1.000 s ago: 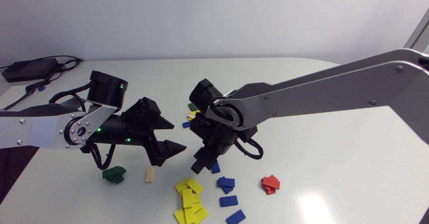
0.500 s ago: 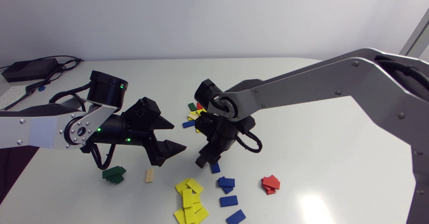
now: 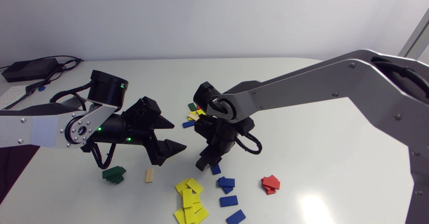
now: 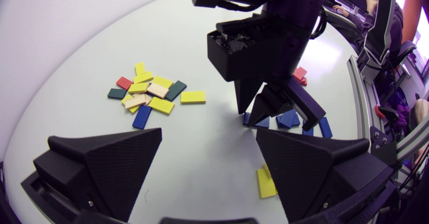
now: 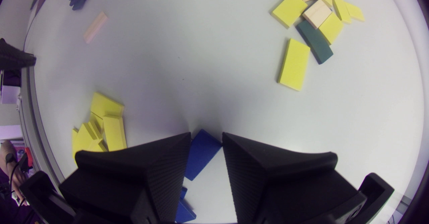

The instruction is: Take domino bricks one by one from the mixed stack on the table and place each onto the existing stack of the same color.

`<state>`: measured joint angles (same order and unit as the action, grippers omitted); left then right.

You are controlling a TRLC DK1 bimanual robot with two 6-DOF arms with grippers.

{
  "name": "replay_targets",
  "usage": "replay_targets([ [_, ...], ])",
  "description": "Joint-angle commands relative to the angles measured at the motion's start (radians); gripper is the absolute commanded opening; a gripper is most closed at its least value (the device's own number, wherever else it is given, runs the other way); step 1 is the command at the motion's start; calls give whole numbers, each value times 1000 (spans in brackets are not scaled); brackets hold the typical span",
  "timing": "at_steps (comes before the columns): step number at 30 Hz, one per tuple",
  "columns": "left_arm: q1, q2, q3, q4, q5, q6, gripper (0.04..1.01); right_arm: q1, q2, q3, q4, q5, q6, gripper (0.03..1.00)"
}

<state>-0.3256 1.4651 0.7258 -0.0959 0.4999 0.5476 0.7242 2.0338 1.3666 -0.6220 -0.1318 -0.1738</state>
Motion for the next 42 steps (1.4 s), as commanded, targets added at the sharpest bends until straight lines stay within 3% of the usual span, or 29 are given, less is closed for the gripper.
replay_targets([
  [1,3,17,9,5,0,-23,1005,7,28,-4,-18,-8,-10,339],
  [17,-6,-5,6,5,0,-26,1005,7,-138,-184,-28,-8,-1,339],
  [30,-3,-34,-19,5,0,-23,1005,43,-213,-213,-45,-22,34,338],
  [42,-9,-45,-20,4,0,-25,1005,40,-365,-320,-84,-25,20,338],
])
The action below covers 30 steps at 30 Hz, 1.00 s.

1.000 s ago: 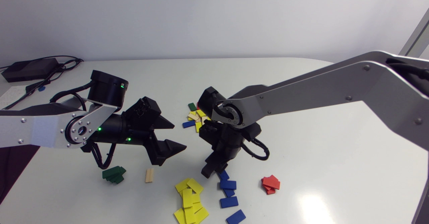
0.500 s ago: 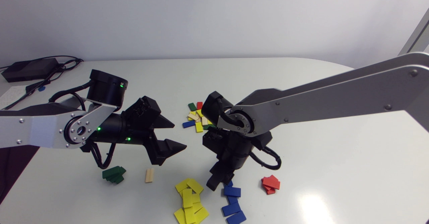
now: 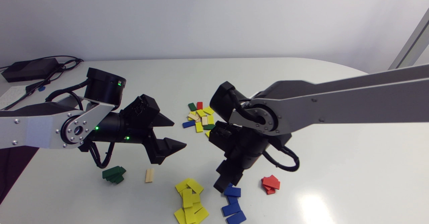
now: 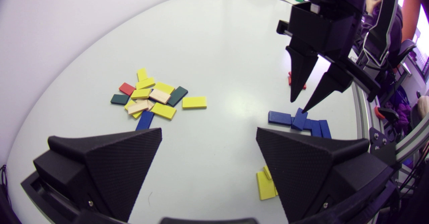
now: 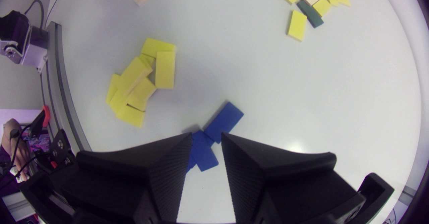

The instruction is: Take domino bricks one by one from the mixed stack on the table and place each onto the existing stack of the same color.

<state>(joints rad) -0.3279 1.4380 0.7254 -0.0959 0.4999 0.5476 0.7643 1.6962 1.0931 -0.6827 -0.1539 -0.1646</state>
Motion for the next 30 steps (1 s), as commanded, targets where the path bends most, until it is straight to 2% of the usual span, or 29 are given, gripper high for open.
replay_targets([
  [1,-8,-16,-18,4,-1,-26,1005,0,-38,-64,-26,-4,8,338],
  [7,-26,-10,-14,2,-1,-26,1005,20,-90,-153,-26,-24,-12,338],
  [18,-33,-16,-17,-5,-1,-26,1005,99,-130,-220,-61,-82,-27,338],
  [25,-33,-25,-18,-13,-1,-26,1005,116,-125,-249,-66,-142,-42,328],
  [28,-33,-25,-18,-11,-1,-26,1005,109,-118,-246,-71,-187,-67,321],
  [30,-33,-25,-18,-11,-1,-26,1005,109,-105,-242,-71,-190,-75,323],
])
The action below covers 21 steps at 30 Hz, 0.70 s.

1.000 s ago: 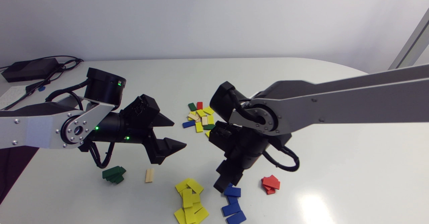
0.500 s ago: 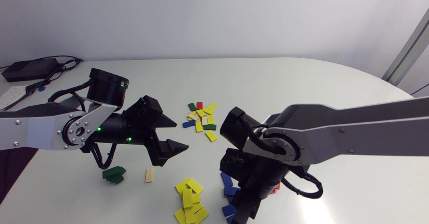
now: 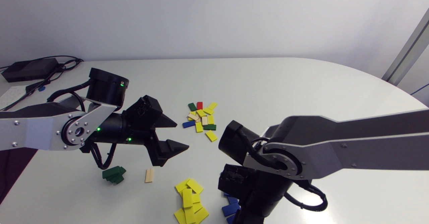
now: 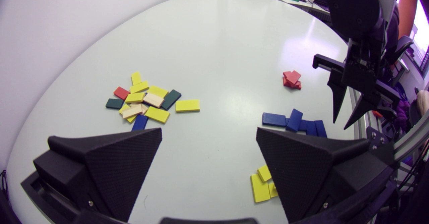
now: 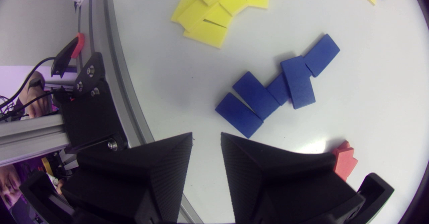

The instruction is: Take domino bricks one by one from the mixed stack on the table and place each onto the existing stack of the same color.

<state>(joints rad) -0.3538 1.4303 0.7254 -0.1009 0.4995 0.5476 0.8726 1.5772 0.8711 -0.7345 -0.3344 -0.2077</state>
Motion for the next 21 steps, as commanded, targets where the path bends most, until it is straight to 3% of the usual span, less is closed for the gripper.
replay_targets([
  [1,-7,-16,-18,-8,-1,-28,1005,0,23,-17,-19,-15,-36,323],
  [7,-2,-16,-18,-6,-1,-26,1005,2,76,-17,-11,-32,-70,323],
  [21,4,7,-18,4,-1,-25,1005,9,130,-9,29,-6,-104,298],
])
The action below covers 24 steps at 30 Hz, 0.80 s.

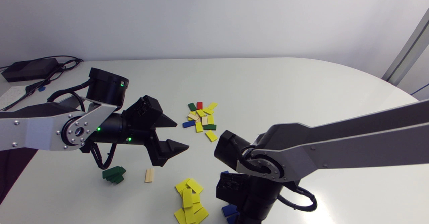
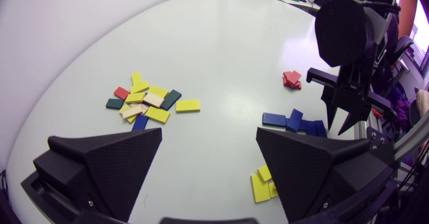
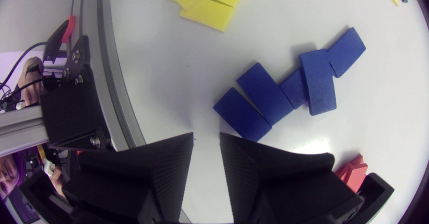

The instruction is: Take domino bricks one by one from the mixed stack on the table and place each onto the existing stack of the same color.

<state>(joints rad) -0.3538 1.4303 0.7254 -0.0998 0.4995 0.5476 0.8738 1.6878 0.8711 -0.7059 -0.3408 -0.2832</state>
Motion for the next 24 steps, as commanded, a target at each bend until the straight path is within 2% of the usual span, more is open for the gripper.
replay_targets([
  [1,4,10,-17,3,-1,-25,1005,8,19,-9,0,2,-30,300],
  [5,4,13,-15,8,1,-26,1005,11,29,-9,3,25,-48,298],
  [16,9,15,-20,9,1,-25,1005,22,38,5,-12,37,-77,298],
  [24,10,12,-24,9,1,-26,1005,19,53,9,-6,63,-91,298],
])
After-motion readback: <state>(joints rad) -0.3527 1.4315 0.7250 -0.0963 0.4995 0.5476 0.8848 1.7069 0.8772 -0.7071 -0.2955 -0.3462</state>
